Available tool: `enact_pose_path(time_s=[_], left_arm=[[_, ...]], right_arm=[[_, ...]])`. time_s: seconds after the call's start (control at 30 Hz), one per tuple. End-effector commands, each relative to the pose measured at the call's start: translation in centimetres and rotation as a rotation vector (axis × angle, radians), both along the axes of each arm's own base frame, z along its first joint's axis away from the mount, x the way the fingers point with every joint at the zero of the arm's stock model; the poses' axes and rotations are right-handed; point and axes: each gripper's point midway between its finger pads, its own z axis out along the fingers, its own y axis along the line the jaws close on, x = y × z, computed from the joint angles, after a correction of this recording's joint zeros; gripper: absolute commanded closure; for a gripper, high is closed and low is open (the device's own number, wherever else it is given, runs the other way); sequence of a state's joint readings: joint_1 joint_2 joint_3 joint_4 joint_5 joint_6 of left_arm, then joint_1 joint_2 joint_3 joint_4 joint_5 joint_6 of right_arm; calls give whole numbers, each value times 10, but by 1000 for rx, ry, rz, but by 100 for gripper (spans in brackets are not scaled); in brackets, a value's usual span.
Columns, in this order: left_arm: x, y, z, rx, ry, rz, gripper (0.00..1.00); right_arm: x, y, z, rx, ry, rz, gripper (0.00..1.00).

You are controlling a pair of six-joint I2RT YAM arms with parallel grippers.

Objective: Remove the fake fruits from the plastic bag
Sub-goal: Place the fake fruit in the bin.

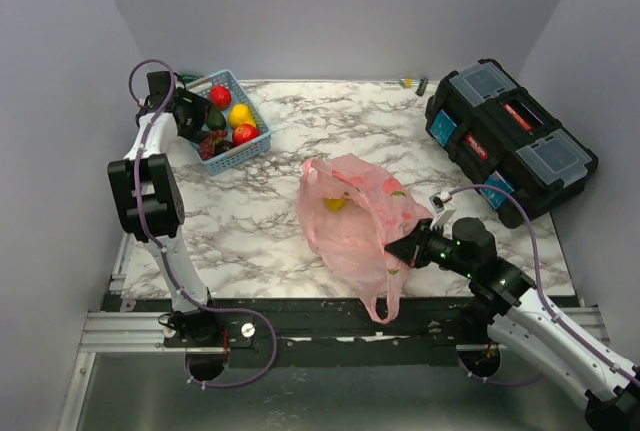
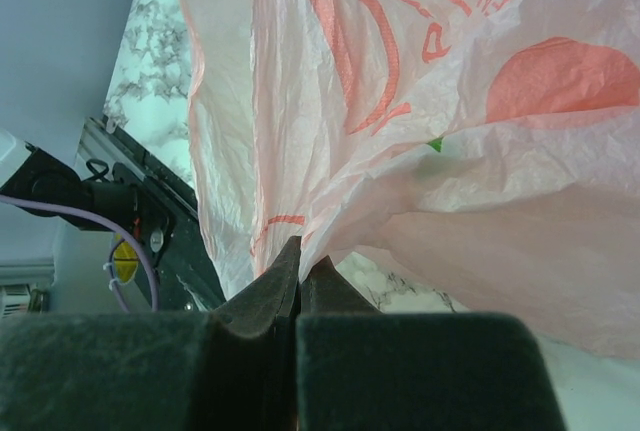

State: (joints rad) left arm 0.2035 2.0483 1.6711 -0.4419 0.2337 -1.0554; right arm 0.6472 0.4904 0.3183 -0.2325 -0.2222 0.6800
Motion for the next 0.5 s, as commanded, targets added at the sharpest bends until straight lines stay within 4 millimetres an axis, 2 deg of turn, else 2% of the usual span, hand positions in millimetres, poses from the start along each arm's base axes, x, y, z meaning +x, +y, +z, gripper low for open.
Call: enact_pose_path(time_s=[0.0,0.13,0.23,0.3,0.37,0.47], left_arm=[[-19,-41,59,-1,-165,-111,31],[-47,-105,77,-46,-224,-225,31],[-69,-164,110,-29,-293,-373,31],[-88,-193,133,-5,-338,-458,31],[-111,-213,153,24,-390,-516,31],[-148,-231,167,134,-456,-569,31]], right_arm=[[1,1,4,13,-23,2,99],[-1,3,3,15,-18,18,99],[-2,3,2,6,-14,27,99],[-1,3,3,6,-17,23,99],[-1,2,4,13,-22,17,99],[-2,0,7,25,-35,9,99]])
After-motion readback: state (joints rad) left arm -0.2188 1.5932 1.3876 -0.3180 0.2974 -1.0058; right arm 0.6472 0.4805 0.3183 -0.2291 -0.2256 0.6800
